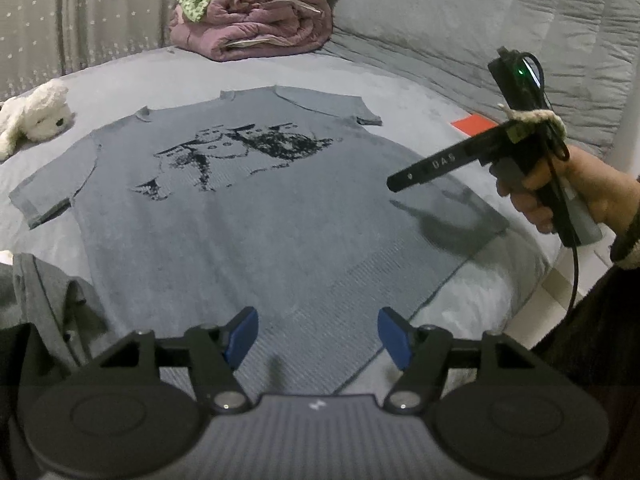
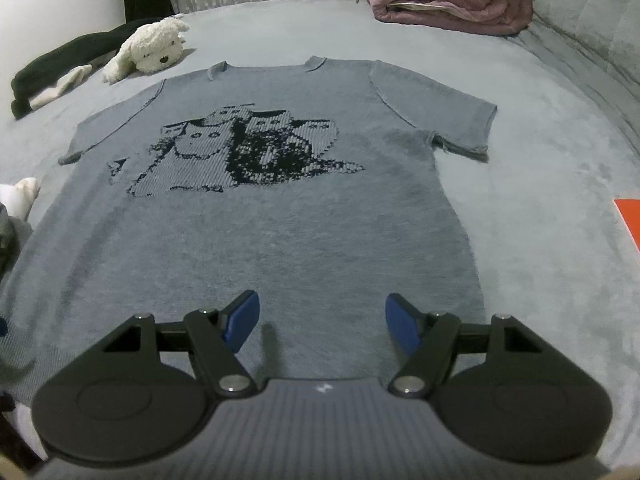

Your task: Fold clothes

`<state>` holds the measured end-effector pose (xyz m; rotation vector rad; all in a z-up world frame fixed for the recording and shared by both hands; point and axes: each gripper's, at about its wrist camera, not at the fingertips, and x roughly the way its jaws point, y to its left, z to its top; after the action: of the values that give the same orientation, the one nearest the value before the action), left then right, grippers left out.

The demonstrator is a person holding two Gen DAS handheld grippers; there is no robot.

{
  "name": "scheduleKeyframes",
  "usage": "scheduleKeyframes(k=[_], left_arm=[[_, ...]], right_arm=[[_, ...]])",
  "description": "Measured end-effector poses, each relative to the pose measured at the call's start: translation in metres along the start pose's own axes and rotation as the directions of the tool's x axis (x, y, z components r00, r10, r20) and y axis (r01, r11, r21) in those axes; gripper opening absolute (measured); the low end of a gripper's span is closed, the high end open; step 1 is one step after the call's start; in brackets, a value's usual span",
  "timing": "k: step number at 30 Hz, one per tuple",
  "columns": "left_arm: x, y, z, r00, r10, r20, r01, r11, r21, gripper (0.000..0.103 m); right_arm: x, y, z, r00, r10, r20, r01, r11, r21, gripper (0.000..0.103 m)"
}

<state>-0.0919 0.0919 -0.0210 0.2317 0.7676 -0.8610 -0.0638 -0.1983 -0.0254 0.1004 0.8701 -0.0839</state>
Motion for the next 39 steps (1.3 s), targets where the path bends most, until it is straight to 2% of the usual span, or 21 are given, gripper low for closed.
scheduleKeyframes(k=[14, 24, 32, 39], left_arm=[[0.008, 0.006, 0.002, 0.999, 0.043, -0.027, -0.044, 0.999, -0.017, 0.069], [0.010, 0.005, 0.010, 0.998, 0.058, -0.005, -0.058, 0.998, -0.028, 0.072], [0.018, 0.010, 0.035, 0.996, 0.077, 0.036, -0.074, 0.995, -0.060, 0.075], [0.027, 0.024, 0.072, 0.992, 0.105, 0.069, -0.103, 0.994, -0.038, 0.082]], right_arm=[[0.005, 0.002, -0.001, 1.000, -0.004, -0.014, 0.004, 1.000, -0.009, 0.073], [0.004, 0.000, 0.005, 1.000, 0.000, 0.004, 0.000, 1.000, 0.014, 0.073], [0.007, 0.002, 0.022, 0.999, 0.021, 0.030, -0.023, 0.998, 0.056, 0.073], [0.012, -0.002, 0.047, 0.997, 0.023, 0.072, -0.031, 0.993, 0.115, 0.074]])
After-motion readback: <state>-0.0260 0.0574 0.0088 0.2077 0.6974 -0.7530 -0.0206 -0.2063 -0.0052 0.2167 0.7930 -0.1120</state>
